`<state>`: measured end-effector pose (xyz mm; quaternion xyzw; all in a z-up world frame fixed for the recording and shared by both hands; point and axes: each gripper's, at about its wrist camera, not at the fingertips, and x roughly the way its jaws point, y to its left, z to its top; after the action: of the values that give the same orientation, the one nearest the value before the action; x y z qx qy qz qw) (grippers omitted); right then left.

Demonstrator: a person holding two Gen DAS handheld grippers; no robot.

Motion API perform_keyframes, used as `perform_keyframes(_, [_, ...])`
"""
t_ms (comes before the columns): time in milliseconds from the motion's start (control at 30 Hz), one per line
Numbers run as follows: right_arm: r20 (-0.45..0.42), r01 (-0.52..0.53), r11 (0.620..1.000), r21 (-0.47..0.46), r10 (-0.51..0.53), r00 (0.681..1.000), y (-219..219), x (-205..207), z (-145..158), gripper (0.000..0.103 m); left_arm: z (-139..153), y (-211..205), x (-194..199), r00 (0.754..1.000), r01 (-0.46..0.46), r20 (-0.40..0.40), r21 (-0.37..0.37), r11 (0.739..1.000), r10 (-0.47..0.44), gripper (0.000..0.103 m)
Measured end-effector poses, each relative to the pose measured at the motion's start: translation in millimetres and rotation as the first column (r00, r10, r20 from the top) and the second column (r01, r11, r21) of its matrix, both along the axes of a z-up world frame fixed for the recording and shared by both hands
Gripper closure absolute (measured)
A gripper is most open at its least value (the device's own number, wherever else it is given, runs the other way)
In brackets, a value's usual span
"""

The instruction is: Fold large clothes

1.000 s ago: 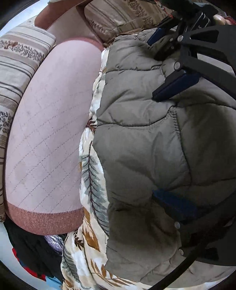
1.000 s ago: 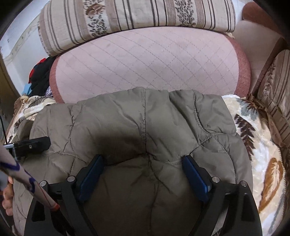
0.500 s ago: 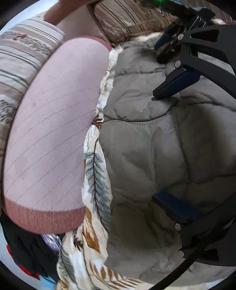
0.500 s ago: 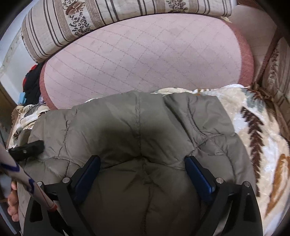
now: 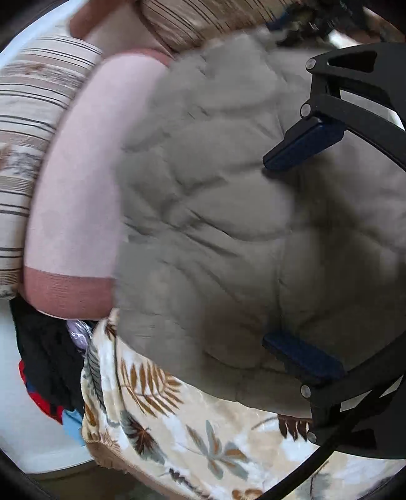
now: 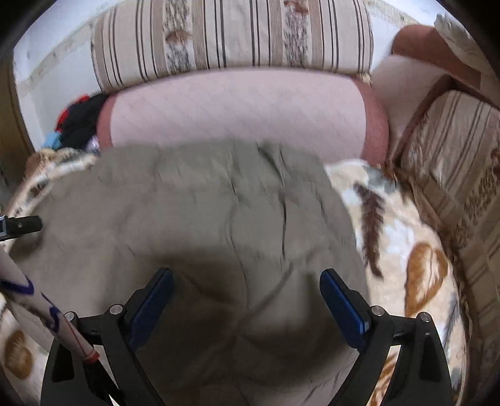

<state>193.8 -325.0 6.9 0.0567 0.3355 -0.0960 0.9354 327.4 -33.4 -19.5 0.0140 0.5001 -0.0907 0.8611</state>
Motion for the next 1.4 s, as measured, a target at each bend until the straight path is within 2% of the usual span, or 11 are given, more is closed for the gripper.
perform_keyframes(100, [-0.003,0.035,0.999,0.017,-0.035,0.999,-9,1,-8,0.006,0,-2,-2,0.999,0.015,0.029,0.029,0.999,-0.015,0.000])
perform_keyframes(167, [-0.008,0.047,0.998,0.035,-0.046,0.999,-14,-2,-2,0.006,10,3,-5,1.000,0.013,0.026,-0.008,1.000,-0.013,0.000])
perform_keyframes(267, [0.016,0.054,0.998,0.016,-0.054,0.998,-10,-24,12,0.006,28,16,-23,0.998,0.002,0.065,-0.036,0.999,0.001,0.000])
perform_keyframes(400, [0.031,0.040,0.999,0.037,-0.041,0.999,-2,-70,16,0.006,46,38,-67,0.992,-0.015,0.126,0.002,1.000,0.015,0.000])
perform_keyframes(533, [0.021,0.042,0.997,0.065,-0.044,0.999,4,-113,5,0.006,44,63,-111,0.991,-0.042,0.129,0.028,0.999,0.038,0.000])
perform_keyframes(800, [-0.024,0.022,0.992,0.122,-0.019,1.000,32,-170,-23,0.006,36,91,-178,0.990,-0.093,0.107,-0.033,0.995,0.096,0.000])
perform_keyframes(967, [-0.055,0.006,0.986,0.166,0.003,0.998,37,-158,-31,0.006,15,90,-171,0.996,-0.073,0.043,-0.072,0.995,0.076,0.000])
perform_keyframes(1133, [-0.134,0.001,0.993,0.121,0.016,0.991,44,-121,-53,0.006,-15,87,-164,0.997,-0.060,0.038,-0.015,0.998,0.061,0.000])
perform_keyframes(1233, [-0.180,-0.008,0.997,0.077,0.021,0.983,51,-98,-68,0.007,-41,86,-159,0.999,-0.053,0.000,-0.019,0.998,0.053,0.000])
perform_keyframes(1333, [-0.201,-0.007,1.000,0.026,0.013,0.979,56,-69,-75,0.010,-62,80,-140,0.999,-0.045,-0.011,0.027,0.999,0.046,0.000])
perform_keyframes(1400, [-0.203,0.011,0.999,0.033,-0.004,0.979,54,-57,-74,0.009,-67,78,-124,0.999,-0.045,-0.005,0.052,0.998,0.045,0.000])
